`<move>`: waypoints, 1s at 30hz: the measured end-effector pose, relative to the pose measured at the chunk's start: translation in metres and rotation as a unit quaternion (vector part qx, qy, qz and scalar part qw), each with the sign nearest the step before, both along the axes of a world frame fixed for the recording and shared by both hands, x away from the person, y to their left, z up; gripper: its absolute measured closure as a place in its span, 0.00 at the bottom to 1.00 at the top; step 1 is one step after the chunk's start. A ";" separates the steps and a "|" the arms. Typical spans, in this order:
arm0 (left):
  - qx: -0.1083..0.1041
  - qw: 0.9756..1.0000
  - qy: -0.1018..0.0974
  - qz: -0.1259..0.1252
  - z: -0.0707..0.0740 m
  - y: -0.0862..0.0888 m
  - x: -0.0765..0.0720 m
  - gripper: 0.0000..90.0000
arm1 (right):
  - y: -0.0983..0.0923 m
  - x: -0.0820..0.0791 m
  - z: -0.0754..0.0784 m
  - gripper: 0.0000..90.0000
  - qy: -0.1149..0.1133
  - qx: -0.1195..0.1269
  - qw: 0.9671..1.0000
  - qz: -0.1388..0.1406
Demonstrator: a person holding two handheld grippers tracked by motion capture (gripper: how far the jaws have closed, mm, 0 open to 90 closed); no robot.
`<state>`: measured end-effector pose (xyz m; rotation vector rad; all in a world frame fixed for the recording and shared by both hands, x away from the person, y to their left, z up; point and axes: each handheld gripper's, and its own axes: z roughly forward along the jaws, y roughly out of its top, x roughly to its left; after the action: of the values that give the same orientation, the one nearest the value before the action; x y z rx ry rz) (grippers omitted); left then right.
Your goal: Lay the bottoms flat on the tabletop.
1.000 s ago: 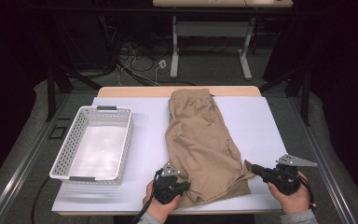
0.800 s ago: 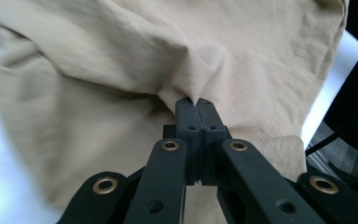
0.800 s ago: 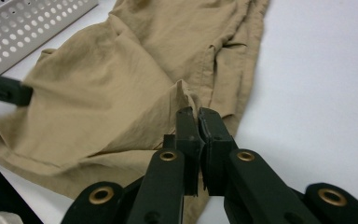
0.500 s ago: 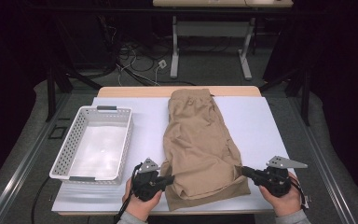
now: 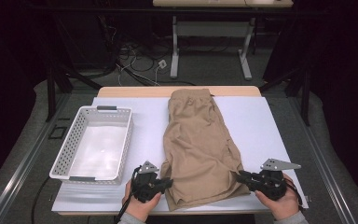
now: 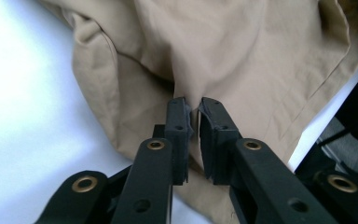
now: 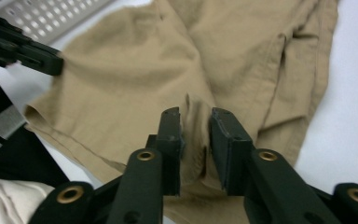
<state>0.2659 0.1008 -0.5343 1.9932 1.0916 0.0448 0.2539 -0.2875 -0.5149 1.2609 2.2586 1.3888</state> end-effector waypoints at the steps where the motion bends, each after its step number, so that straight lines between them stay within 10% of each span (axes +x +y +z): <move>1: -0.005 1.000 -0.005 0.002 0.002 0.002 0.000 0.86 | 0.000 -0.001 0.003 0.77 -0.006 0.005 1.000 -0.001; 11: -0.027 0.999 -0.022 0.030 0.007 0.011 0.007 0.70 | -0.008 0.013 0.008 0.72 -0.017 0.019 0.999 -0.035; 30: -0.004 0.997 -0.035 0.073 0.009 -0.001 0.072 0.49 | 0.025 0.116 -0.022 0.58 0.026 -0.021 0.998 -0.060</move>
<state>0.3383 0.1003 -0.5258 1.8869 1.1877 0.1858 0.3696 -0.2623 -0.5367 1.4101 2.1929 1.2755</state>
